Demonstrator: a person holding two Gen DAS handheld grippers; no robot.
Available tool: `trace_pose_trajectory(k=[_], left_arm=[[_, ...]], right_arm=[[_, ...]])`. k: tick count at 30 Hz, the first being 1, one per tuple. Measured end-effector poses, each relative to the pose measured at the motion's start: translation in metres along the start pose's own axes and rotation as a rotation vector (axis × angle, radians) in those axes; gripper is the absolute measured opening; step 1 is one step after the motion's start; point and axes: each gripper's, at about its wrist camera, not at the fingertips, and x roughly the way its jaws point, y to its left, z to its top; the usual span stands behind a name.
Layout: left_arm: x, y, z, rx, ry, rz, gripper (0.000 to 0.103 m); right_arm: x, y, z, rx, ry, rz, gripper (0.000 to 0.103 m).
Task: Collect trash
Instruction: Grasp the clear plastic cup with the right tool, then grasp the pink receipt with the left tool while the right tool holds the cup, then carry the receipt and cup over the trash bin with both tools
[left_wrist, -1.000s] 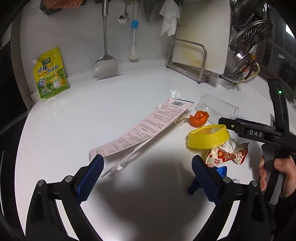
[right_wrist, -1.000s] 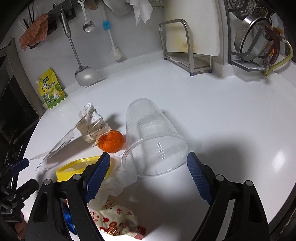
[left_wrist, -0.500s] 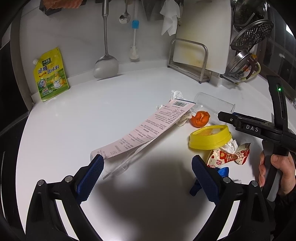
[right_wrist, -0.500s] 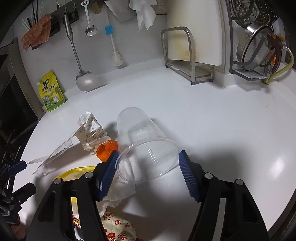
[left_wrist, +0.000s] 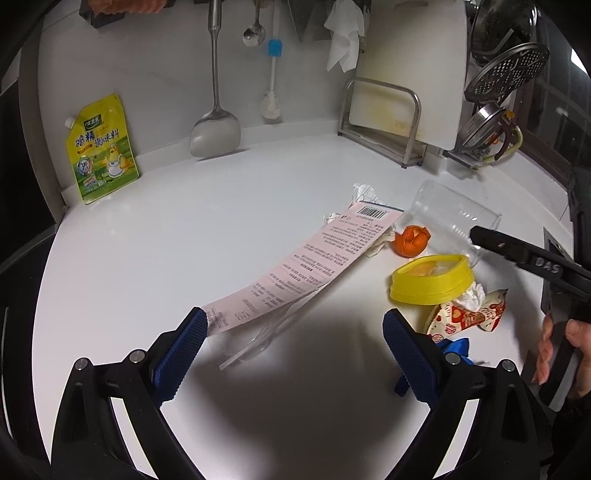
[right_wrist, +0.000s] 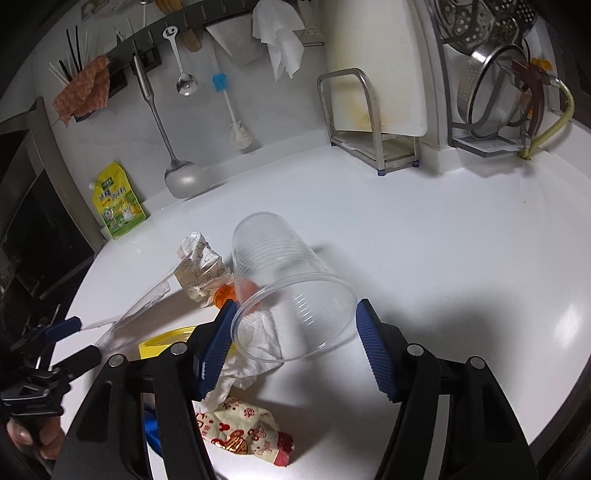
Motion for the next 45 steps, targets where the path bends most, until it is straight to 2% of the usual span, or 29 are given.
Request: trace_pose_trajectory(k=[10, 13, 15, 16, 20, 23, 34, 45], left_arm=[[0.036, -0.002, 0.016, 0.067, 0.045, 0.07, 0.093], [0.047, 0.0, 0.018, 0.071, 0.069, 0.079, 0.074], [0.054, 0.002, 0.018, 0.063, 0.093, 0.072, 0.056], [0.057, 0.004, 0.018, 0.055, 0.104, 0.064, 0.053], [0.054, 0.004, 0.017, 0.056, 0.09, 0.055, 0.025], [0.046, 0.002, 0.018, 0.044, 0.067, 0.035, 0.016], [0.0, 0.006, 0.009, -0.023, -0.017, 0.046, 0.015], [-0.06, -0.015, -0.033, -0.032, -0.051, 0.038, 0.015]], right_arm=[[-0.016, -0.003, -0.001, 0.028, -0.02, 0.037, 0.063], [-0.019, -0.002, -0.002, 0.029, -0.022, 0.045, 0.063], [-0.02, -0.003, -0.003, 0.03, -0.019, 0.049, 0.063], [-0.02, -0.003, -0.003, 0.03, -0.018, 0.048, 0.063], [-0.021, -0.003, -0.006, 0.033, -0.02, 0.05, 0.063], [-0.024, 0.0, -0.008, 0.034, -0.027, 0.052, 0.063], [-0.048, 0.007, -0.023, 0.049, -0.055, 0.045, 0.063], [-0.102, 0.017, -0.06, 0.068, -0.113, 0.014, 0.063]])
